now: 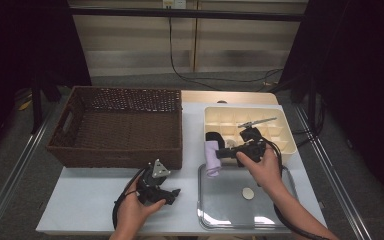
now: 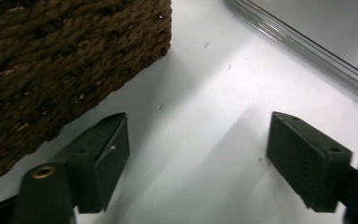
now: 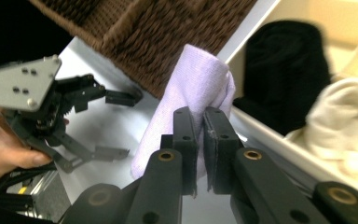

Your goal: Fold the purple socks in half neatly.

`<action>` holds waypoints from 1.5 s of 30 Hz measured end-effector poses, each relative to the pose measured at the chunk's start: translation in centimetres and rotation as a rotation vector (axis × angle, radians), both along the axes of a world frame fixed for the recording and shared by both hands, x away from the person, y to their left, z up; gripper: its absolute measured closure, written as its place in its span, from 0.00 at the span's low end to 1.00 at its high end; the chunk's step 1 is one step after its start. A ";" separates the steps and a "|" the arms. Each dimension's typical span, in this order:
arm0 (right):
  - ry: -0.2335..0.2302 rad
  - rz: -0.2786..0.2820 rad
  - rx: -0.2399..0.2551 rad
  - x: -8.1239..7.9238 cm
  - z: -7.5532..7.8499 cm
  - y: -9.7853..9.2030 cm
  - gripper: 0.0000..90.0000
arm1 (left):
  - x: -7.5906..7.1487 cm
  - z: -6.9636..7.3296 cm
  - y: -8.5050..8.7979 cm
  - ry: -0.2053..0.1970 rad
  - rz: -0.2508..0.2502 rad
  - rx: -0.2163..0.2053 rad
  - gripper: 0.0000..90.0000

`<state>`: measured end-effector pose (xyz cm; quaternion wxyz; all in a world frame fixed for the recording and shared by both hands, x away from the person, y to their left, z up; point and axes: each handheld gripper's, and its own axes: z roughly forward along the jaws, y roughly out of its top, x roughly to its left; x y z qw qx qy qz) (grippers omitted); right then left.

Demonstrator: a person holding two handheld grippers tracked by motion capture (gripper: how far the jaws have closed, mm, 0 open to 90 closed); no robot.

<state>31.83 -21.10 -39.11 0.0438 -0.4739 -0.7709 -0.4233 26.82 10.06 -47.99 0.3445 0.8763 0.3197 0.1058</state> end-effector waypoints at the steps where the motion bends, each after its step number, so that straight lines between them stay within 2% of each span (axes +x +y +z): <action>1: 0.003 -0.002 -0.003 0.1 0.2 -0.2 0.93 | 0.0 0.0 0.0 -0.007 -0.008 0.011 0.21; 2: -0.001 -0.007 -0.013 0.2 0.3 -0.5 0.93 | -0.1 0.0 0.0 -0.005 -0.012 0.016 0.20; 6: -0.004 -0.029 -0.001 0.5 1.1 -1.5 0.93 | -0.2 -0.1 0.1 -0.015 -0.018 0.012 0.18; 8: -0.008 -0.041 0.004 0.7 1.5 -2.1 0.93 | -0.2 -0.3 0.1 -0.017 -0.014 -0.006 0.18; 12: -0.019 -0.059 -0.014 1.2 2.4 -3.0 0.93 | -0.3 -0.3 0.2 -0.022 -0.014 -0.002 0.17; 17: -0.023 -0.089 -0.020 1.9 3.0 -4.0 0.93 | -0.5 -0.7 0.5 -0.049 -0.016 -0.041 0.17; 30: -0.008 -0.143 -0.054 3.8 2.9 -5.7 0.93 | -0.5 -0.8 0.5 -0.048 -0.016 -0.044 0.17; 45: 0.038 -0.222 -0.095 4.8 1.1 -9.3 0.93 | -0.4 -0.8 0.5 -0.046 -0.018 -0.044 0.17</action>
